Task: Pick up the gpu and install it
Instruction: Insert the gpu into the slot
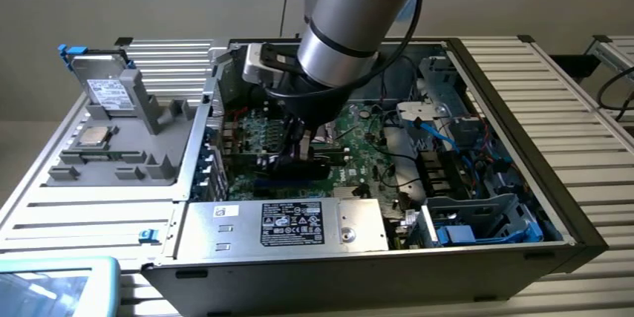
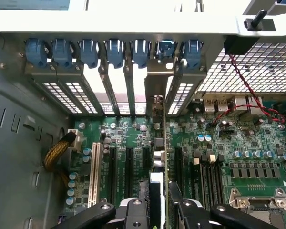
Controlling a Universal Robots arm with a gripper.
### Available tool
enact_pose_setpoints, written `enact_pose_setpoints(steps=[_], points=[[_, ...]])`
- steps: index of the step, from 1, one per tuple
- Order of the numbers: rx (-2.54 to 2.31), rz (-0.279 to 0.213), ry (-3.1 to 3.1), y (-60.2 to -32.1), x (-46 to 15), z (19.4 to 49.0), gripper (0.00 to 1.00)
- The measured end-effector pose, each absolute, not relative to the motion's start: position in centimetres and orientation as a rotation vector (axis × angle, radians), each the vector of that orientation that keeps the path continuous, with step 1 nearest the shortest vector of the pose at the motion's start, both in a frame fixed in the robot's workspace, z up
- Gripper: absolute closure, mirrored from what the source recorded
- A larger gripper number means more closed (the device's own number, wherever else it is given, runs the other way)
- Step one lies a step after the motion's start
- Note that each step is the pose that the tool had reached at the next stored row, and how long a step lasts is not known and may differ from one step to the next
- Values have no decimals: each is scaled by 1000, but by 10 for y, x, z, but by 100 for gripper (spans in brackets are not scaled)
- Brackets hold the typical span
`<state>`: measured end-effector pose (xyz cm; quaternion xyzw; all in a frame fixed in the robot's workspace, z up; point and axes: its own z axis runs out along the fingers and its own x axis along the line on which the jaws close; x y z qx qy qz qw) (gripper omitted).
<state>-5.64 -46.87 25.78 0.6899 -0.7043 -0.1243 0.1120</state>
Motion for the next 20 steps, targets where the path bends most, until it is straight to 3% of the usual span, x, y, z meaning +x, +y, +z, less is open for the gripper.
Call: enact_pose_setpoints(steps=[20], points=[[2010, -383, -2055, -469, -50, 256, 73]])
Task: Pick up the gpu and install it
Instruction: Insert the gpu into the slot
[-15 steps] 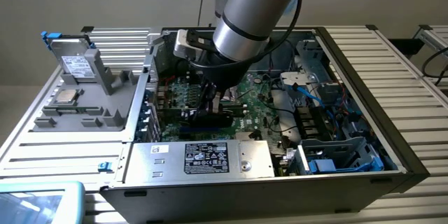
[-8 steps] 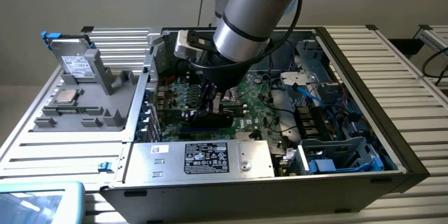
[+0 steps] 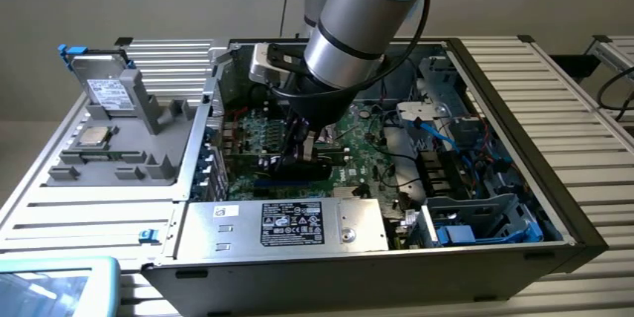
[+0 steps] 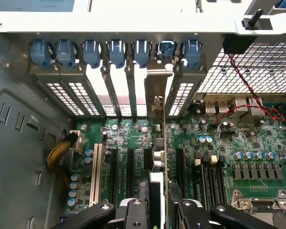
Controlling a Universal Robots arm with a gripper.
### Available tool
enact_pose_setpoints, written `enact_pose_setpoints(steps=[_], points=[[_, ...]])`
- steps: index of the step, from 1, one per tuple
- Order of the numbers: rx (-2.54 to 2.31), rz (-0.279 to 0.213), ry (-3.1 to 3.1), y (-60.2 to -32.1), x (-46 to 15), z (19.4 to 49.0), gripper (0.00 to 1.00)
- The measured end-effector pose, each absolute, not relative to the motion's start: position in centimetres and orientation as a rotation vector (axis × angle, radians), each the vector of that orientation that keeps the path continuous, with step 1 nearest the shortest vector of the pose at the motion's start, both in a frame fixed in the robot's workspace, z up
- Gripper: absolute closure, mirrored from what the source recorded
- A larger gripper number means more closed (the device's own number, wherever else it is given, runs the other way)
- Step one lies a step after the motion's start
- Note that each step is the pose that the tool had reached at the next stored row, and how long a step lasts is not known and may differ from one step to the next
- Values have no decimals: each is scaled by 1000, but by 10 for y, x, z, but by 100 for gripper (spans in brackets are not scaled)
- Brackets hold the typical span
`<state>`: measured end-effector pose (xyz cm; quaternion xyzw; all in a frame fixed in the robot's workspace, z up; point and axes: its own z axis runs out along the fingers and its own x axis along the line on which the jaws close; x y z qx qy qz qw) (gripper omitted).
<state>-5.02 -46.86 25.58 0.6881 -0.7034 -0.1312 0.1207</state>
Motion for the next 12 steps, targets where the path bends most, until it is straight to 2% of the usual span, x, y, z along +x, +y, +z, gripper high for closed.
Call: enact_pose_setpoints(steps=[12], points=[[2010, -384, -2054, -466, -50, 256, 73]])
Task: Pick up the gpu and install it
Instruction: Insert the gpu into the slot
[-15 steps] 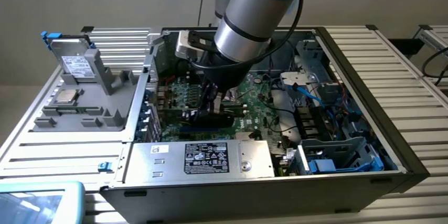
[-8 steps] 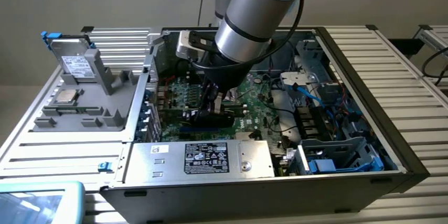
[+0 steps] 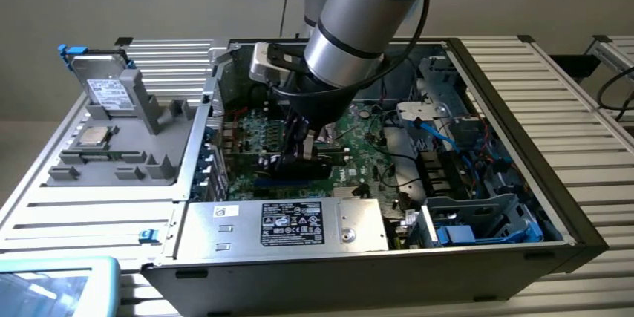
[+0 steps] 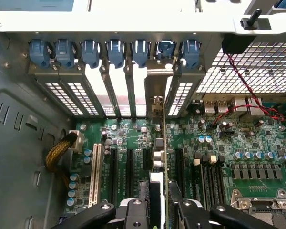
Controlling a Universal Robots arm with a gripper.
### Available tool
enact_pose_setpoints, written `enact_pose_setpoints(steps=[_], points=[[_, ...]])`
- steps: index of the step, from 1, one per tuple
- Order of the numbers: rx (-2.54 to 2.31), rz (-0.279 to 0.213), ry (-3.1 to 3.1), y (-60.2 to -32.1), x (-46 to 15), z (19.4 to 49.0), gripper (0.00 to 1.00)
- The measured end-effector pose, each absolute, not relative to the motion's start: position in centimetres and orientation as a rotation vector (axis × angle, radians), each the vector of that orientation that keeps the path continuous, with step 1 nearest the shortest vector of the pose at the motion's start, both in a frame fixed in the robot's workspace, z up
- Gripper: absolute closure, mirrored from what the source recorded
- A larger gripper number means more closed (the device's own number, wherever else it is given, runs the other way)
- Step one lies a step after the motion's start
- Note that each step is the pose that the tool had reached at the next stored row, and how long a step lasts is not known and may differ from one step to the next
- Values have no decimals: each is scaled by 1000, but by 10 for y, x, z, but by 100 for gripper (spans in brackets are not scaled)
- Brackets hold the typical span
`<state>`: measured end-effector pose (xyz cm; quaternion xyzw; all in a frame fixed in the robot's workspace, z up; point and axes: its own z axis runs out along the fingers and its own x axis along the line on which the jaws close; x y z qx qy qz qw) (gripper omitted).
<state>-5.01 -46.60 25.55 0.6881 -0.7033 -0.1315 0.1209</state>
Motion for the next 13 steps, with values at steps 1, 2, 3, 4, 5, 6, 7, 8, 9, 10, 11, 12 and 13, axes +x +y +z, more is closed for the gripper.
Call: enact_pose_setpoints(steps=[1, 2, 3, 4, 5, 6, 7, 8, 9, 10, 11, 12, 13], points=[[2010, -384, -2054, -465, -50, 255, 73], [2010, -384, -2054, -464, -50, 255, 73], [2010, -384, -2054, -464, -50, 254, 73], [2010, -384, -2054, -464, -50, 254, 73], [2010, -384, -2054, -464, -50, 253, 73], [2010, -384, -2054, -464, -50, 252, 73], [2010, -384, -2054, -464, -50, 251, 73], [2010, -384, -2054, -464, -50, 250, 73], [2009, -384, -2054, -464, -51, 250, 73], [2009, -385, -2053, -464, -51, 249, 73], [2009, -386, -2053, -464, -51, 248, 73], [2008, -386, -2052, -464, -51, 248, 73], [2007, -387, -2052, -464, -51, 248, 73]])
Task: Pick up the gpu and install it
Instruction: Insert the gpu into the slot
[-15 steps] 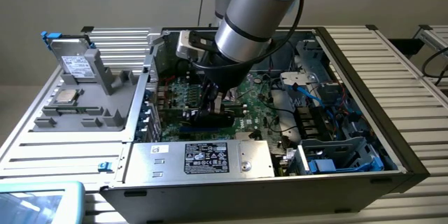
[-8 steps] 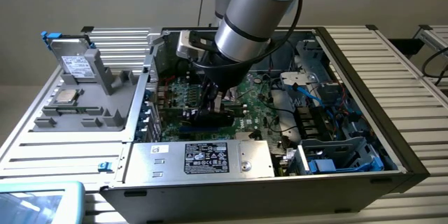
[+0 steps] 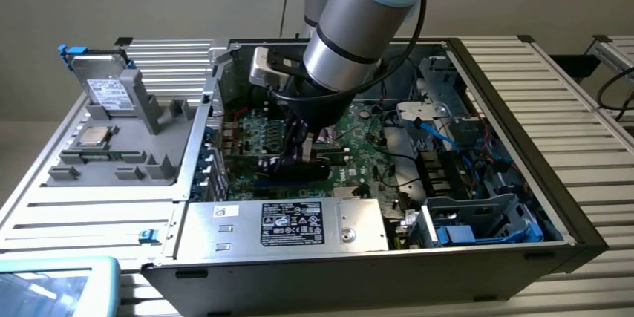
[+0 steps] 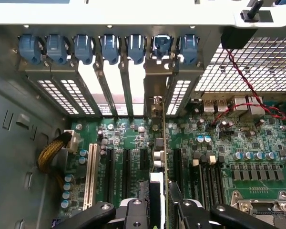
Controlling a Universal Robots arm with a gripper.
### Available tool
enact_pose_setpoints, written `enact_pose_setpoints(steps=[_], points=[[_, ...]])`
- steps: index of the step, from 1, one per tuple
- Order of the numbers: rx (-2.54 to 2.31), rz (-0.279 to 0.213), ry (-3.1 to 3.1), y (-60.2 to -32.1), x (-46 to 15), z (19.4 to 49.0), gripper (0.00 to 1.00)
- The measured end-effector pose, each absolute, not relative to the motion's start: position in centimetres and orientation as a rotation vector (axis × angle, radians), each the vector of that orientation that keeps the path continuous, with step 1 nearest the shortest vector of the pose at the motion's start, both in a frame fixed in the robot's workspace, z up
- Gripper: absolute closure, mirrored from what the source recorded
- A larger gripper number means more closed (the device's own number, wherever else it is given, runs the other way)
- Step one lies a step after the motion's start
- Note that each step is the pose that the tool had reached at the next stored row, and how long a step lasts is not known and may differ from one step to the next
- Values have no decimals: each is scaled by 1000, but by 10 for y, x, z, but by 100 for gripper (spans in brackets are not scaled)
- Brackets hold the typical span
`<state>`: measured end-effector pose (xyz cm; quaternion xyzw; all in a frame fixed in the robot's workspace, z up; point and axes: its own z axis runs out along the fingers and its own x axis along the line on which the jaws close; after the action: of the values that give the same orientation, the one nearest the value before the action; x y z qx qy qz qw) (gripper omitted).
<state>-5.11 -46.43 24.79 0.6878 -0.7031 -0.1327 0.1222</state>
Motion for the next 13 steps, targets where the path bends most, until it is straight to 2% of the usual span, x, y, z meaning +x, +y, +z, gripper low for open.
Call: enact_pose_setpoints(steps=[13], points=[[2000, -380, -2048, -462, -53, 243, 73]])
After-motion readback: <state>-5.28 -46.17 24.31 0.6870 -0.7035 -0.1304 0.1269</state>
